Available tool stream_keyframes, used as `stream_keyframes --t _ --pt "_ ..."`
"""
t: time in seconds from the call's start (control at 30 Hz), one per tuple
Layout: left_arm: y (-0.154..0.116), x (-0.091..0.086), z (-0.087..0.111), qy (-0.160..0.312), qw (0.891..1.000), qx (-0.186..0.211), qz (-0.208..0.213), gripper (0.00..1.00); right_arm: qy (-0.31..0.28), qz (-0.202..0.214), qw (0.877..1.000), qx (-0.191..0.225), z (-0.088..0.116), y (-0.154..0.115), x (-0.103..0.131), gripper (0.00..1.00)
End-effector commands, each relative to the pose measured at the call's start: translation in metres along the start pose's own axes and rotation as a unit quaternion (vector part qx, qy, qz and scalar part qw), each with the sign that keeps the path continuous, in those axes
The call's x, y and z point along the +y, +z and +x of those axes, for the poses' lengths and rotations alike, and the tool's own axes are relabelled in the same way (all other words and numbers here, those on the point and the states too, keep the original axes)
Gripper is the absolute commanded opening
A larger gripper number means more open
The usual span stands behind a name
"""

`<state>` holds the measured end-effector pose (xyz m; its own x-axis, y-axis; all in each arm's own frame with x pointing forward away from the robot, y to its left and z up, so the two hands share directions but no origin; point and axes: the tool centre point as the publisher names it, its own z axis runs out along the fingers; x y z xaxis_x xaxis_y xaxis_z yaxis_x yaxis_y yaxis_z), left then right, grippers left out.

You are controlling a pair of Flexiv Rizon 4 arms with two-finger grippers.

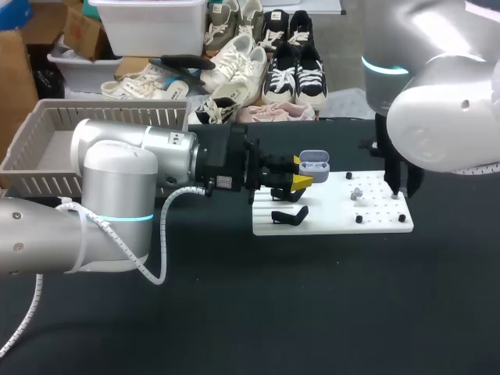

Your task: Pick up each earbud case from the left stands, insert the matching earbuds, close the lid, and place the case in the box.

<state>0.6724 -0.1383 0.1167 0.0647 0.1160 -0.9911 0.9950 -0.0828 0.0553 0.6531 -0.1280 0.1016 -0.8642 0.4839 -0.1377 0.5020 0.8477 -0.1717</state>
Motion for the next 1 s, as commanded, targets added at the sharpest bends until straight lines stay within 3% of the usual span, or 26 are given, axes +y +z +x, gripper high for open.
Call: stream_keyframes --t 0.03,0.27,0.47,0.73,1.0 --pt "0.000 0.000 0.001 0.000 1.000 -0.001 -0.001 0.00 0.002 0.001 1.000 -0.002 0.001 0.000 0.000 0.00" --pt "0.000 0.000 0.001 0.000 1.000 -0.001 -0.001 0.00 0.044 -0.002 0.998 -0.042 -0.011 -0.047 -0.001 0.00" --pt "0.000 0.000 0.001 0.000 1.000 -0.001 -0.001 0.00 0.055 -0.009 0.997 -0.060 -0.007 -0.094 0.009 0.00" --pt "0.000 0.000 0.001 0.000 1.000 -0.001 -0.001 0.00 0.009 -0.031 0.997 -0.077 0.014 -0.147 0.034 0.00" --pt "0.000 0.000 0.001 0.000 1.000 -0.001 -0.001 0.00 -0.039 -0.024 0.998 -0.047 0.039 -0.164 0.063 0.00"
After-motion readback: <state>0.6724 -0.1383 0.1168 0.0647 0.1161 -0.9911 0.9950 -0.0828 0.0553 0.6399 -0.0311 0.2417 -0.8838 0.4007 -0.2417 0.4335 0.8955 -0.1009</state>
